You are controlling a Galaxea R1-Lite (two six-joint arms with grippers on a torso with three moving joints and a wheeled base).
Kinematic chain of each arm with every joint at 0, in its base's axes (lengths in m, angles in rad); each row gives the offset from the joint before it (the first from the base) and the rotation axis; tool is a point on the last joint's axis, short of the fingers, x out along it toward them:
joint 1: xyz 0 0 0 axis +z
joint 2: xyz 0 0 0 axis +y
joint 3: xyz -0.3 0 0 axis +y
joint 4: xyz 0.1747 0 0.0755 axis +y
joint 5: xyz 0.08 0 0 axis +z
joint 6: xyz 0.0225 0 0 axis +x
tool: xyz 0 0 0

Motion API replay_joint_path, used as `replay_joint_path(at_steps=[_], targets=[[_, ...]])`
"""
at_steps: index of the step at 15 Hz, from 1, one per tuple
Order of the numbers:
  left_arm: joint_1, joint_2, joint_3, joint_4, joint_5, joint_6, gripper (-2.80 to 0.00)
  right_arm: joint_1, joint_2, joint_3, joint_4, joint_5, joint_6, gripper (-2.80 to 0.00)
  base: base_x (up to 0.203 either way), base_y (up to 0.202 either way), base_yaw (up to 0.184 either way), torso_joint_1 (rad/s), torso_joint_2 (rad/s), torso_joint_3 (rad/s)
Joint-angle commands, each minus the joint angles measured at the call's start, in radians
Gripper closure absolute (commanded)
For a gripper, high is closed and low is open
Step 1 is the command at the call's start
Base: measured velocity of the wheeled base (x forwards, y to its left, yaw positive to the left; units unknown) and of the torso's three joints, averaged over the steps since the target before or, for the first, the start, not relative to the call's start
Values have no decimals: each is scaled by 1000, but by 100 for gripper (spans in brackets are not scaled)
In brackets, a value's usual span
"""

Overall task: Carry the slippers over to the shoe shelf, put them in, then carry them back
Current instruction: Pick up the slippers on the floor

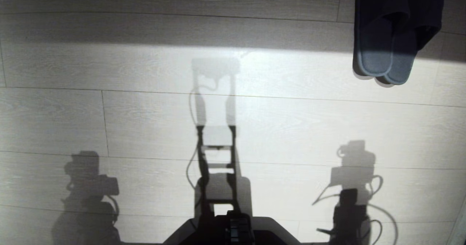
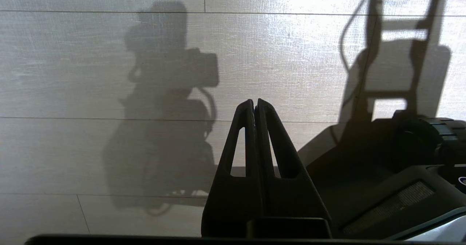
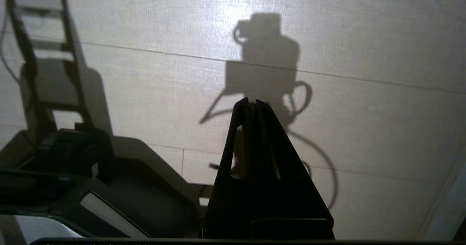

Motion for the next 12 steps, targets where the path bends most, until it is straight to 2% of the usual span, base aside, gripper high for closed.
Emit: replay_joint_path(at_steps=[1,4,6,10,12], targets=[[0,0,0,0,0,0,0,1,114,-111,7,3,1,0,0,0,0,0,0,0],[0,0,0,0,0,0,0,4,303,-250,-13,4,2,0,0,0,0,0,0,0],[0,0,0,0,0,0,0,2,390,-297,-67,3,-1,0,0,0,0,0,0,0],[0,0,0,0,0,0,0,-51,763,-318,-387,-12,-21,0,0,0,0,0,0,0],[0,0,0,0,0,0,0,-105,926,-318,-552,-55,-41,0,0,0,0,0,0,0]])
